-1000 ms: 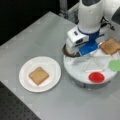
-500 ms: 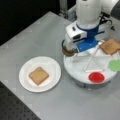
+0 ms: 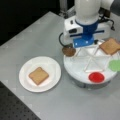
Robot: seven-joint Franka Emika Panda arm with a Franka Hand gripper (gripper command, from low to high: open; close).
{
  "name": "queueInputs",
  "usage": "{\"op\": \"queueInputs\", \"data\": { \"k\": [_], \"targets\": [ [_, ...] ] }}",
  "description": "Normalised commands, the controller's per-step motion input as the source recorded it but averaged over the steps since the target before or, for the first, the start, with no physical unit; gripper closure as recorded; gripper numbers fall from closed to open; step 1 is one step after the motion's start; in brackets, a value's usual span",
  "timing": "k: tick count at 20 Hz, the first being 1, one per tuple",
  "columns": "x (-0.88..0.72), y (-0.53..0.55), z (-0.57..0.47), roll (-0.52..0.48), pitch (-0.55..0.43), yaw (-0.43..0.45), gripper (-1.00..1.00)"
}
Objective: Ingredient selection for cheeseburger or sandwich
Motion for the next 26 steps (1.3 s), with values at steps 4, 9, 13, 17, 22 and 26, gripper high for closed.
{"op": "queueInputs", "data": {
  "k": [4, 9, 13, 17, 22, 26],
  "targets": [
    [0.06, 0.02, 0.18, 0.136, 0.056, -0.459, -1.0],
    [0.17, -0.13, 0.24, 0.128, 0.014, -0.442, -1.0],
    [0.24, -0.2, 0.24, 0.085, -0.008, -0.438, -1.0],
    [0.28, -0.23, 0.24, 0.06, 0.01, -0.346, -1.0],
    [0.3, -0.22, 0.16, 0.112, 0.047, -0.153, -1.0],
    [0.35, -0.28, 0.11, 0.282, 0.142, 0.057, -1.0]
  ]
}}
